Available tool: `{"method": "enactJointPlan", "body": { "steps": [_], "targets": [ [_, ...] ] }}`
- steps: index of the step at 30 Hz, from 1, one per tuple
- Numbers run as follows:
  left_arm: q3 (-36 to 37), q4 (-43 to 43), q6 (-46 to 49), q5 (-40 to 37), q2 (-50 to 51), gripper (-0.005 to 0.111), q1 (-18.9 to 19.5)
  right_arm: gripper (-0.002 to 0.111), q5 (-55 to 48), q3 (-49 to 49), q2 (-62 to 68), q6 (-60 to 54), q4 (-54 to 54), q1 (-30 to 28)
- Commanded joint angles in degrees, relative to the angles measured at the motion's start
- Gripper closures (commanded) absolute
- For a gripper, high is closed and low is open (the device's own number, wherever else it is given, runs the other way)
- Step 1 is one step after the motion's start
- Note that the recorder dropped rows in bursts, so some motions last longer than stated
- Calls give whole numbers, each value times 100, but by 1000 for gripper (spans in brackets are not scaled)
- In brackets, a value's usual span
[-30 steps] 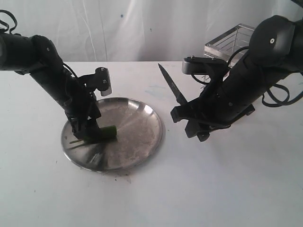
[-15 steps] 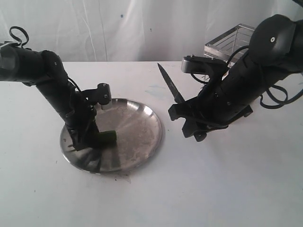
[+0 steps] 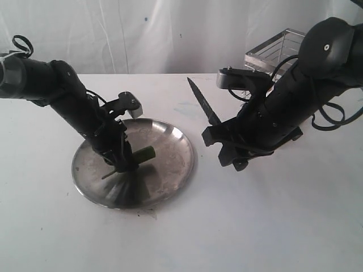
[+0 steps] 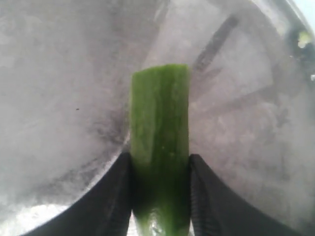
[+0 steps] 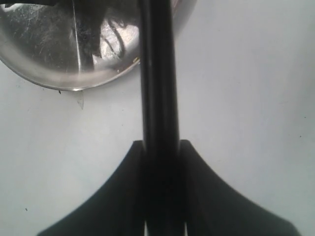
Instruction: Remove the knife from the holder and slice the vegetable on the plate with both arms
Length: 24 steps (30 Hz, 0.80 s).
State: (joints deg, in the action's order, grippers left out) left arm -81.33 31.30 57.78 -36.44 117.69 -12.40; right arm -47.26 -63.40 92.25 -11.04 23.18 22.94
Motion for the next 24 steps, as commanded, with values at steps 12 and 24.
{"method": "enactJointPlan", "body": {
  "steps": [12,24],
  "targets": [
    [26,-742,-968,211,-17,48,-27,108,10,-50,-16,-151,35,-14],
    [-275,-742,-1711,-510,-711,39,-27,108,-218,-50,-16,-689,14,-14]
  ]
}}
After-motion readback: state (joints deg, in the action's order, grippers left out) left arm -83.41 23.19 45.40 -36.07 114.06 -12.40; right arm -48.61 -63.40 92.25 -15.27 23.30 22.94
